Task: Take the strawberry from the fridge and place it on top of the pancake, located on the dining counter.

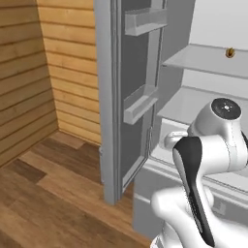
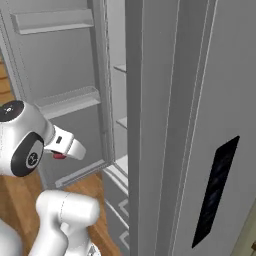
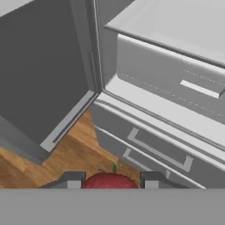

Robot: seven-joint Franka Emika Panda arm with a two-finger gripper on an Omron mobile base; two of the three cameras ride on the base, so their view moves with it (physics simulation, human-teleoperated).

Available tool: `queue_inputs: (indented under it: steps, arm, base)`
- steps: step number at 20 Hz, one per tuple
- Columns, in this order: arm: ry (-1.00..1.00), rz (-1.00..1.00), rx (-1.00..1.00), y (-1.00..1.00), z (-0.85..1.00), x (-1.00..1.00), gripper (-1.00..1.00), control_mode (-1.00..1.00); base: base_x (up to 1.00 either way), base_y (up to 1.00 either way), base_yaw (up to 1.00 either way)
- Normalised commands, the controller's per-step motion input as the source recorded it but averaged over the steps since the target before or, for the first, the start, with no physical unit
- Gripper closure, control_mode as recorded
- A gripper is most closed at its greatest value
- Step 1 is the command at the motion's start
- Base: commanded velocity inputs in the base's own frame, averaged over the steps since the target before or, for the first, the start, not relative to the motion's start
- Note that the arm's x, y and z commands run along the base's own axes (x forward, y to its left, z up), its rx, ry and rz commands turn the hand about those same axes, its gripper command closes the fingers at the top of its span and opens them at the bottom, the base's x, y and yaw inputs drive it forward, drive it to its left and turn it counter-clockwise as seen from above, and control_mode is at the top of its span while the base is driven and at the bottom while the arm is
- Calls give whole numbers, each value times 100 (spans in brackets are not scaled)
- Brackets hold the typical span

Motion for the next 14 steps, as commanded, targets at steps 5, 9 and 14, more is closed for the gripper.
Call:
queue_inputs:
  steps: [5,9,14]
  arm:
    - [0,0,0,0,0,0,100,100]
    - [0,0,0,0,0,0,100,100]
    - [0,0,0,0,0,0,100,100]
  base:
    - [-59,10,32]
    - [-63,47,37]
    - [-60,62,44]
